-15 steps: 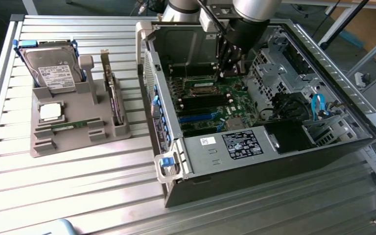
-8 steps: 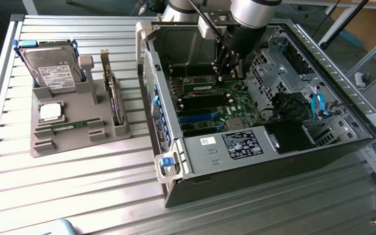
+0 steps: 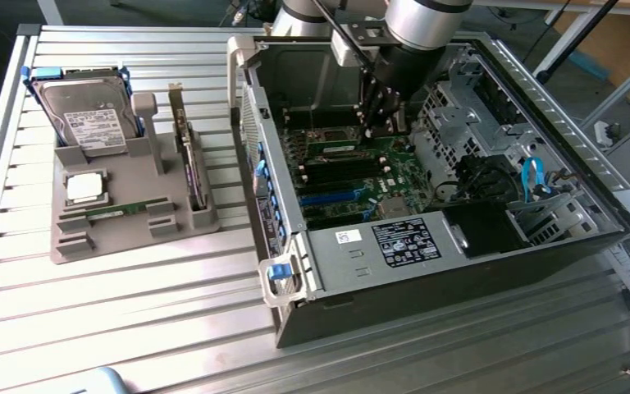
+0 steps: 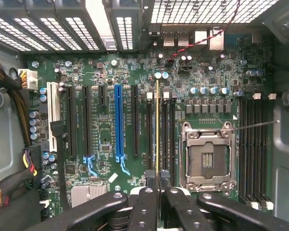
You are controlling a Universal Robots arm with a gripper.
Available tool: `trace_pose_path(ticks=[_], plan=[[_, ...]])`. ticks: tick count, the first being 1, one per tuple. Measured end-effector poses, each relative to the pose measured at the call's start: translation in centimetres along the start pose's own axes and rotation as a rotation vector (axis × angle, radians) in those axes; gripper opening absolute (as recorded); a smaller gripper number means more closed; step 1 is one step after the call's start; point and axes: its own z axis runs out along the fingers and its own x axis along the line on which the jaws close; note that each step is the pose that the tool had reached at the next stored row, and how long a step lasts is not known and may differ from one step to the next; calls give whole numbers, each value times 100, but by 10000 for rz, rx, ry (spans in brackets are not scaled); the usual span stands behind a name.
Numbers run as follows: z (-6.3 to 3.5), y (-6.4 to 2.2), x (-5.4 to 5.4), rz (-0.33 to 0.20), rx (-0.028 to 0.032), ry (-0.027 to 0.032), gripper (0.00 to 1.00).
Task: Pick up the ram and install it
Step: 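Insert the ram into the slot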
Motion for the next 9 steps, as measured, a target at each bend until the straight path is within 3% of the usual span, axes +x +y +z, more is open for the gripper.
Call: trace_pose_path(ticks=[9], plan=[[1,-41,-1,-263,-9,0,12]])
